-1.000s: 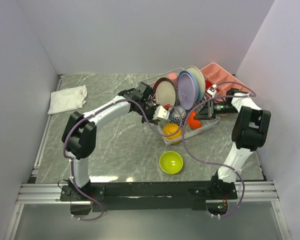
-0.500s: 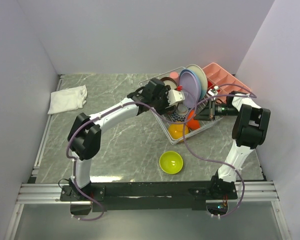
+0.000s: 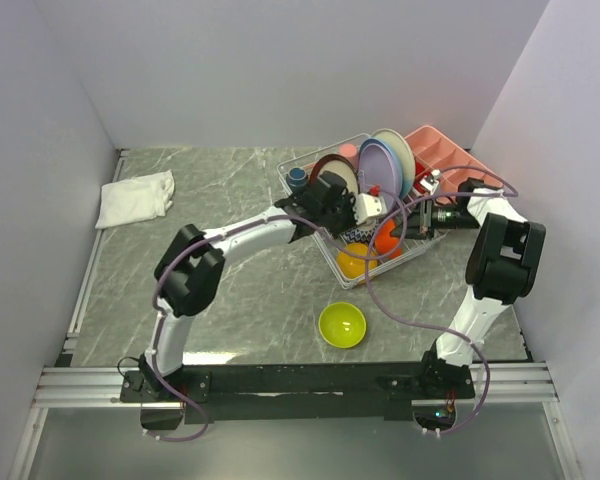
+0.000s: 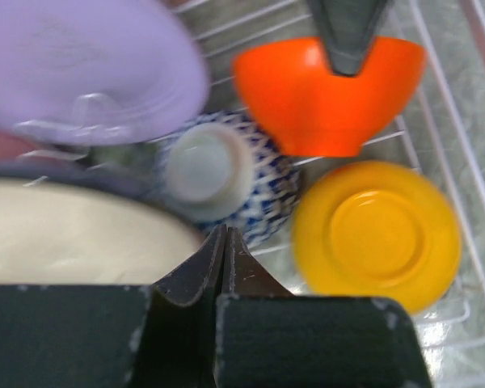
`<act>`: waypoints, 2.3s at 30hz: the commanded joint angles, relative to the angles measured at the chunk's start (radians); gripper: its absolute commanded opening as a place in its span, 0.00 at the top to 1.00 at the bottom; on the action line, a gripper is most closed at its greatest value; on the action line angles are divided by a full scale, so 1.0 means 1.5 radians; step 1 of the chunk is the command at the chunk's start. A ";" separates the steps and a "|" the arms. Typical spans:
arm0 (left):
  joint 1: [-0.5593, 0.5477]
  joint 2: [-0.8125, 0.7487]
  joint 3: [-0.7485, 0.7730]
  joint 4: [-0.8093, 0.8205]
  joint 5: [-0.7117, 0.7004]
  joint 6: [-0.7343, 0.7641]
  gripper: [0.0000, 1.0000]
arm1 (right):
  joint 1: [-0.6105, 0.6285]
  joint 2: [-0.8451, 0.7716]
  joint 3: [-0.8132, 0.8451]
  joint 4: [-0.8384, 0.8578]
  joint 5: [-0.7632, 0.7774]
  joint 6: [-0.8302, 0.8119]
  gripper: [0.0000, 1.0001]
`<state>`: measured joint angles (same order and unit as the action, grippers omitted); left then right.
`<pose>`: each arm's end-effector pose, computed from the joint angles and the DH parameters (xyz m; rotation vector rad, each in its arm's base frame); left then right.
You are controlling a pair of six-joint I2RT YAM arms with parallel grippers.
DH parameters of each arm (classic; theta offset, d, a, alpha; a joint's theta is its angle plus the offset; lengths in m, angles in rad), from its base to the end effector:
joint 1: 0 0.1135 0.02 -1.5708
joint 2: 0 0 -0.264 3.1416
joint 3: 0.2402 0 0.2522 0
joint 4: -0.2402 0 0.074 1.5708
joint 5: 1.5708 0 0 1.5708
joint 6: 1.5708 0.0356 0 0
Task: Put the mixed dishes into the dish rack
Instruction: Adjust the dish rack at the center of the board.
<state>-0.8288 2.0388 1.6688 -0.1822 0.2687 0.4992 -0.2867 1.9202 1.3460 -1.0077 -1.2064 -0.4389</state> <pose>0.3183 -0.3612 0.2596 1.4407 1.5800 -0.4796 0.3429 -0.0664 0.1922 -0.1665 2.2997 1.4894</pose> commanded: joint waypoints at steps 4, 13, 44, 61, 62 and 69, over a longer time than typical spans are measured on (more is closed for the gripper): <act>-0.029 0.047 0.011 0.061 0.073 -0.012 0.99 | -0.022 -0.016 -0.005 0.025 0.205 0.045 0.96; -0.055 0.091 0.044 0.075 0.089 -0.020 0.99 | -0.030 -0.011 -0.005 0.016 0.222 0.029 0.97; -0.089 0.250 0.205 0.167 0.056 -0.058 0.99 | -0.061 -0.167 0.009 0.094 0.358 0.020 0.58; -0.095 0.267 0.222 0.207 0.045 -0.068 0.99 | -0.040 -0.237 -0.055 0.053 0.326 -0.106 0.61; -0.095 0.270 0.230 0.211 0.045 -0.069 0.99 | -0.041 -0.242 -0.062 0.056 0.324 -0.108 0.61; -0.097 0.288 0.263 0.256 0.037 -0.076 0.99 | -0.033 -0.247 -0.065 0.071 0.328 -0.111 0.60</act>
<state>-0.9627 2.4603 2.0136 0.1211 0.3416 0.4122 -0.3531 1.5787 1.2411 -0.9100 -0.7055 -0.5827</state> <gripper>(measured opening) 0.016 0.396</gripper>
